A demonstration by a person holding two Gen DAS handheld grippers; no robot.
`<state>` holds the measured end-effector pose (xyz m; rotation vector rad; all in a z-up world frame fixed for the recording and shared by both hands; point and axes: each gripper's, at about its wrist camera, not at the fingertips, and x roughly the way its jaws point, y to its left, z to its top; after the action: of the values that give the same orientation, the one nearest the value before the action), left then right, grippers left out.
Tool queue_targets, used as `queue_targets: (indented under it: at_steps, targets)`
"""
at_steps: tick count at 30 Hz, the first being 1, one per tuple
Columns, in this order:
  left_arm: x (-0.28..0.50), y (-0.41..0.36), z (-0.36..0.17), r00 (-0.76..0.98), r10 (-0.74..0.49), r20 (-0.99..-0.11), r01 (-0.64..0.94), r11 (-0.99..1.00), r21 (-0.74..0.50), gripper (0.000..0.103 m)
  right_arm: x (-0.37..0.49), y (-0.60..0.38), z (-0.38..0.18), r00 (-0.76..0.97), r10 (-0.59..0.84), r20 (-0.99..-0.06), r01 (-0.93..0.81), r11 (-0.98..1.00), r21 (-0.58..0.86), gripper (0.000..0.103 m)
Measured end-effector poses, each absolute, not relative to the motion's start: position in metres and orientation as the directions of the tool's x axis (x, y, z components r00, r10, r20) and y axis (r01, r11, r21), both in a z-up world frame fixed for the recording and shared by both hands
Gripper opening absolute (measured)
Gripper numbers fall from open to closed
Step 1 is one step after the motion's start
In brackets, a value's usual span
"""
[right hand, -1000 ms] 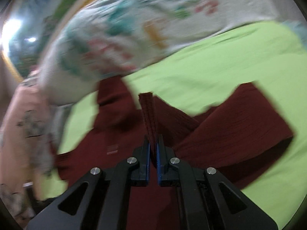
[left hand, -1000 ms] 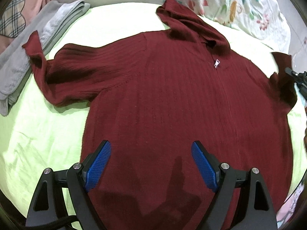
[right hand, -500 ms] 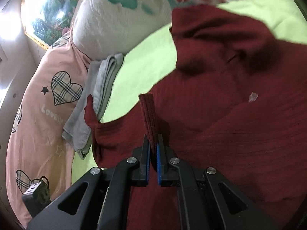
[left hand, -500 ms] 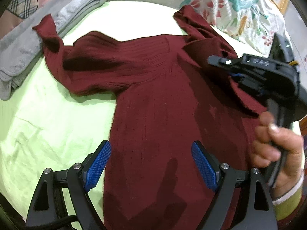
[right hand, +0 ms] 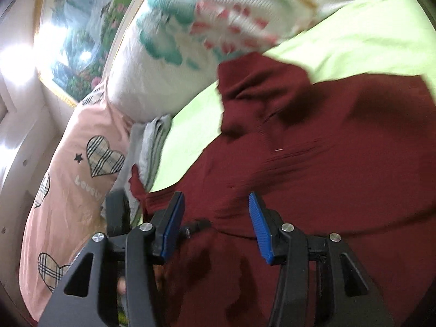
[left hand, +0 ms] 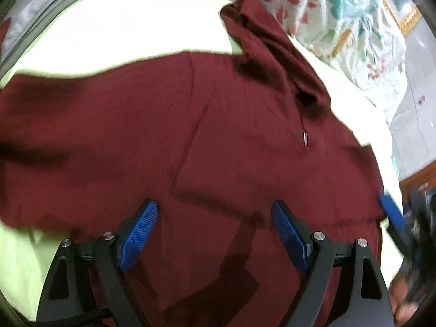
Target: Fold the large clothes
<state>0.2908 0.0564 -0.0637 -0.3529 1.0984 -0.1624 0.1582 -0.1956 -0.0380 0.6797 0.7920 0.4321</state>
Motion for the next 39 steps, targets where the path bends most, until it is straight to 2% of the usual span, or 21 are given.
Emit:
queue_targets:
  at_steps: [1,3,4,5,6,8,12,16,18,20,27,28,29,30,34,39]
  targets:
    - [0.297,0.056,-0.062,0.464,-0.316,-0.827,-0.034,0.927,-0.373,0.08,0.15,-0.206,-0.036,0.649,0.568,-0.506,-0.088,0.717,0.692,0.051]
    - [0.309,0.052,-0.062,0.462,-0.334,-0.822,-0.022,0.922,-0.387,0.056,0.139,-0.223,-0.035,0.671,0.534,-0.514,-0.052,0.725,0.686,0.052]
    - [0.312,0.051,-0.062,0.461,-0.336,-0.821,-0.013,0.923,-0.385,0.048,0.134,-0.231,-0.036,0.678,0.516,-0.523,-0.028,0.729,0.684,0.052]
    - [0.315,0.048,-0.062,0.462,-0.343,-0.818,0.003,0.923,-0.386,0.031,0.131,-0.237,-0.036,0.684,0.506,-0.526,-0.013,0.729,0.685,0.052]
    - [0.317,0.047,-0.062,0.457,-0.348,-0.819,0.013,0.923,-0.385,0.007,0.127,-0.243,-0.037,0.689,0.497,-0.527,0.001,0.727,0.687,0.052]
    - [0.321,0.044,-0.063,0.45,-0.356,-0.819,0.036,0.923,-0.382,0.005,0.123,-0.253,-0.039,0.698,0.479,-0.532,0.029,0.724,0.689,0.052]
    - [0.299,0.05,-0.04,0.557,-0.313,-0.769,0.063,0.939,-0.337,0.003,0.115,-0.277,-0.037,0.72,0.432,-0.543,0.065,0.737,0.673,0.052]
    - [0.29,0.087,-0.04,0.599,-0.238,-0.765,-0.024,0.949,-0.314,0.003,0.115,-0.307,-0.032,0.744,0.349,-0.57,0.123,0.767,0.63,0.052]
    - [0.29,0.101,-0.05,0.582,-0.245,-0.775,-0.05,0.941,-0.335,0.003,0.122,-0.32,-0.031,0.744,0.3,-0.596,0.166,0.782,0.601,0.058]
    - [0.287,0.106,-0.057,0.584,-0.256,-0.77,-0.056,0.934,-0.353,0.003,0.136,-0.331,-0.037,0.72,0.272,-0.639,0.196,0.803,0.563,0.067]
    - [0.282,0.108,-0.064,0.596,-0.265,-0.758,-0.07,0.923,-0.378,0.004,0.195,-0.343,-0.086,0.566,0.233,-0.791,0.257,0.862,0.437,0.067]
    - [0.281,0.105,-0.06,0.598,-0.265,-0.756,-0.064,0.925,-0.375,0.004,0.2,-0.341,-0.09,0.56,0.227,-0.797,0.243,0.875,0.42,0.056]
    - [0.281,0.103,-0.058,0.599,-0.267,-0.755,-0.054,0.927,-0.37,0.004,0.202,-0.339,-0.088,0.568,0.221,-0.793,0.218,0.889,0.403,0.005]
    - [0.28,0.1,-0.055,0.602,-0.271,-0.751,-0.045,0.928,-0.371,0.004,0.204,-0.341,-0.087,0.562,0.223,-0.796,0.218,0.889,0.403,0.008]
    - [0.28,0.089,-0.05,0.601,-0.325,-0.73,0.005,0.915,-0.403,0.004,0.197,-0.369,-0.074,0.607,0.175,-0.775,0.256,0.88,0.399,0.007]
    - [0.28,0.082,-0.059,0.59,-0.308,-0.746,-0.009,0.922,-0.388,0.005,0.184,-0.374,-0.073,0.593,0.101,-0.799,0.32,0.881,0.349,0.009]
